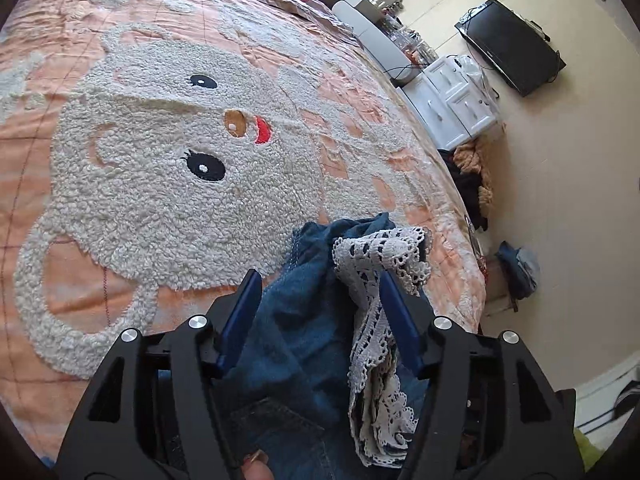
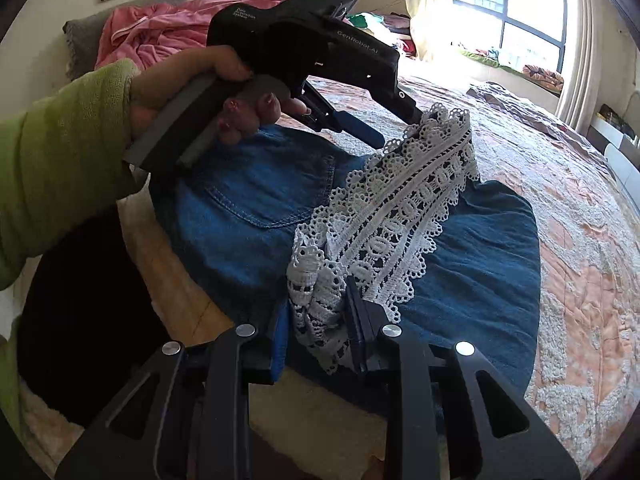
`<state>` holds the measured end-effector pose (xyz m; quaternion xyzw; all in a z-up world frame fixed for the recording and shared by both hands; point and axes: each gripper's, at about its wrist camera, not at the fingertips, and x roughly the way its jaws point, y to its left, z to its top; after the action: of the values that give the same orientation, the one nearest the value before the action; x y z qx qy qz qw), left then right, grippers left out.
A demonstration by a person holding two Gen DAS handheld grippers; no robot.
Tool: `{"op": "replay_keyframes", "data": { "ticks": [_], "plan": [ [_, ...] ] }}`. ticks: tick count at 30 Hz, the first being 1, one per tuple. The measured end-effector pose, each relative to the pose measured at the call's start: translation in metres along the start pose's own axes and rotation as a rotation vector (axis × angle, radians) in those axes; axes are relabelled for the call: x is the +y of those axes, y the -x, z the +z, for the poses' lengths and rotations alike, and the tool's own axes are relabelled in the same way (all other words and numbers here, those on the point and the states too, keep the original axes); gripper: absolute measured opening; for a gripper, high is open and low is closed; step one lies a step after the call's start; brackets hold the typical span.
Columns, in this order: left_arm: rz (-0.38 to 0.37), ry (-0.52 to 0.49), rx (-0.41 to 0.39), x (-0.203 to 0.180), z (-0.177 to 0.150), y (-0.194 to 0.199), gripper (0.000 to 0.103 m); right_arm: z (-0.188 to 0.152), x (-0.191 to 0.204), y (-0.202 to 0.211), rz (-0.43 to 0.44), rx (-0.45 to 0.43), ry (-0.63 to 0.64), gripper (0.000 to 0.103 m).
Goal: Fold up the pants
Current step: 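Carry the lace hem over the pants toward the waistband with the right tool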
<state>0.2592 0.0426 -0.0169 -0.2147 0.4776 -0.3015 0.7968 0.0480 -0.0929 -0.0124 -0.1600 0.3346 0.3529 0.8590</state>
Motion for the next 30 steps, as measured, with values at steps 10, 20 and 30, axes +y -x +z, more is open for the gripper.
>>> {"op": "replay_keyframes", "data": {
  "ticks": [10,20,30],
  "plan": [
    [-0.035,0.029,-0.024,-0.019,0.006,-0.003,0.068,-0.003,0.002,-0.001,-0.005,-0.006,0.008,0.024],
    [0.324,-0.14,0.062,-0.023,-0.011,-0.048,0.031,-0.011,-0.01,0.011,0.054,-0.008,-0.009,0.031],
    [0.337,-0.157,0.043,-0.018,-0.016,-0.042,0.032,-0.02,-0.057,0.058,0.112,-0.169,-0.202,0.05]
  ]
}}
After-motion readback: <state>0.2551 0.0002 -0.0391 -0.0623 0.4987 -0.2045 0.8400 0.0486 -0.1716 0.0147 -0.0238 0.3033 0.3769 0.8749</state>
